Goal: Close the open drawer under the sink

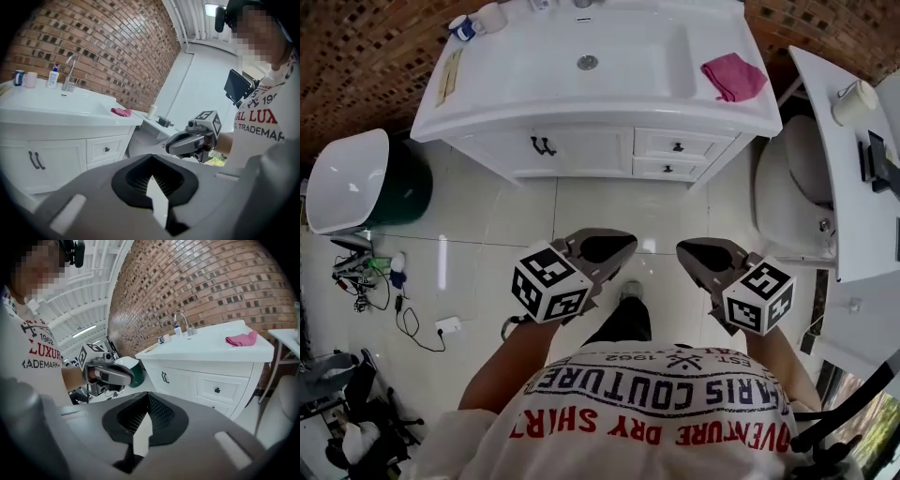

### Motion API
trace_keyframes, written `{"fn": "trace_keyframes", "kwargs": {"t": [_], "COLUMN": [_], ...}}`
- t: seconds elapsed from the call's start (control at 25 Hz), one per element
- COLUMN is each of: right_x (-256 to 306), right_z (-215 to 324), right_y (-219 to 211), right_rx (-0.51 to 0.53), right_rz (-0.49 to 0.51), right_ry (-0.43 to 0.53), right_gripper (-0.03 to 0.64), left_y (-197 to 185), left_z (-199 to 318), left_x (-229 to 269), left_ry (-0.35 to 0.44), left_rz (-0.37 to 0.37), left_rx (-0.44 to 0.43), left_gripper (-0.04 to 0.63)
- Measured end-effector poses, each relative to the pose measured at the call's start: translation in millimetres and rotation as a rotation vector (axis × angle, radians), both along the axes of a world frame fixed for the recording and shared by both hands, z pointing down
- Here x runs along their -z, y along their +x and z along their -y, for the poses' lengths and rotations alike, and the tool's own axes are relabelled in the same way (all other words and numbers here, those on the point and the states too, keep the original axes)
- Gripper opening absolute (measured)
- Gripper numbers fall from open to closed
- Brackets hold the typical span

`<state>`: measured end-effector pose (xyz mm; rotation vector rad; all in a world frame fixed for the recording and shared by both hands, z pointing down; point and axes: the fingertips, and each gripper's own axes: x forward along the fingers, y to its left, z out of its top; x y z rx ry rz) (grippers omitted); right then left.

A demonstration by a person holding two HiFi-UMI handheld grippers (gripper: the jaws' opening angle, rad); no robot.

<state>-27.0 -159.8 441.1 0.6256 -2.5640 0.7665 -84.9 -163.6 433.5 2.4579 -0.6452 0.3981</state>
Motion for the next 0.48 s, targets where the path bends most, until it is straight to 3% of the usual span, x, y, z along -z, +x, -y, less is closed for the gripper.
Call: {"fn": "trace_keyframes", "kwargs": {"t": [0.28,0.48], "right_x": [43.0,83.5], "right_z": [-120.3,-232.0], "right_y": [40.0,92.1], "right_rx": [0.029,0.006], "right_rz": [0.04,0.082], "right_ry": [0.129,0.229], "right_gripper": [0.008,0.007], "left_y": [60.5,114.3], "left_z": [-127.5,-245.1], "left_x": [29.2,76.9], "left_ry": [0.089,0.225], "left_rz": [-0.023,-0.021], "left_rx": [-0.014,-0.042], "left_gripper": [-0.017,-0.017]}}
